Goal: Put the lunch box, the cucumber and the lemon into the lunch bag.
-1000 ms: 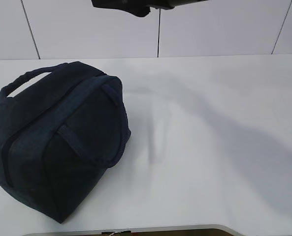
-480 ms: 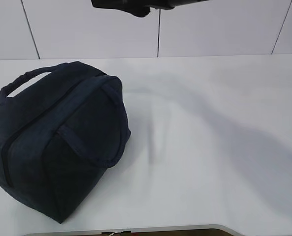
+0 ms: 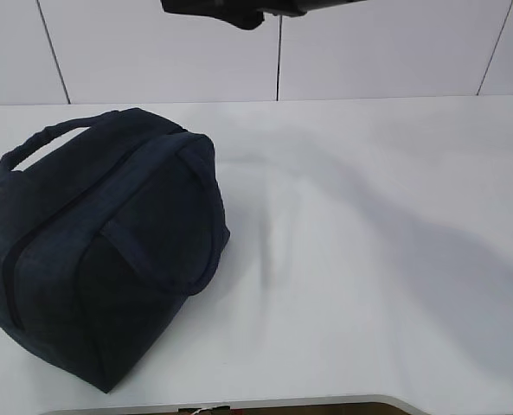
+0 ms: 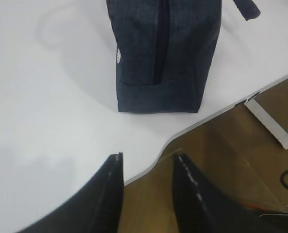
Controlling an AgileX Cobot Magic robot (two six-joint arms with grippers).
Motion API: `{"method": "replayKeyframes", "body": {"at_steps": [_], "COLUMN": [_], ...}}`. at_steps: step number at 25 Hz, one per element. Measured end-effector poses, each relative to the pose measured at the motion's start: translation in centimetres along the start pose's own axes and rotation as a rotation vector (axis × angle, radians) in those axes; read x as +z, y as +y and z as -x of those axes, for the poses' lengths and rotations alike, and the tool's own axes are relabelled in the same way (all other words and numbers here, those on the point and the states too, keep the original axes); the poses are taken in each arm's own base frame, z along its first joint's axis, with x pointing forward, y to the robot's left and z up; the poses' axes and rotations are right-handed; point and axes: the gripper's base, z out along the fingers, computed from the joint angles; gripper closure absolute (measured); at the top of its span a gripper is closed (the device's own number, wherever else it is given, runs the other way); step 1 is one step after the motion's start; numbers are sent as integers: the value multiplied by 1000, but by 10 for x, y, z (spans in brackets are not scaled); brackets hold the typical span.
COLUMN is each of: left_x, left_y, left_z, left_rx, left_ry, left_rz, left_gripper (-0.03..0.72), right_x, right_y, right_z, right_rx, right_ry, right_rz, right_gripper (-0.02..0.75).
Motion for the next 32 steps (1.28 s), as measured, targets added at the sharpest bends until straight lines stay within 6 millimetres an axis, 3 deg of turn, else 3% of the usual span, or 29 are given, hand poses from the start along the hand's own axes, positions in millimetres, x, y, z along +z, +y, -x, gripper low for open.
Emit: {"method": "replayKeyframes", "body": {"at_steps": [11,20,32], "left_x": [1,-4,-3], "left_y": [0,-3,-5], "left_z": [1,-3,-2], "left_rx": [-5,-115,-140], "left_ry": [-8,-67,-71], "left_rz": [13,217,212], "left_gripper": [446,446,446], "right_x": [0,-1,-1], "right_y": [0,-1,-5], "right_z": [0,0,-2], "right_rx": [0,0,4], "right_ry": [0,-2,1], "right_rz": [-2,-10,-50], "right_gripper": [470,470,470]}}
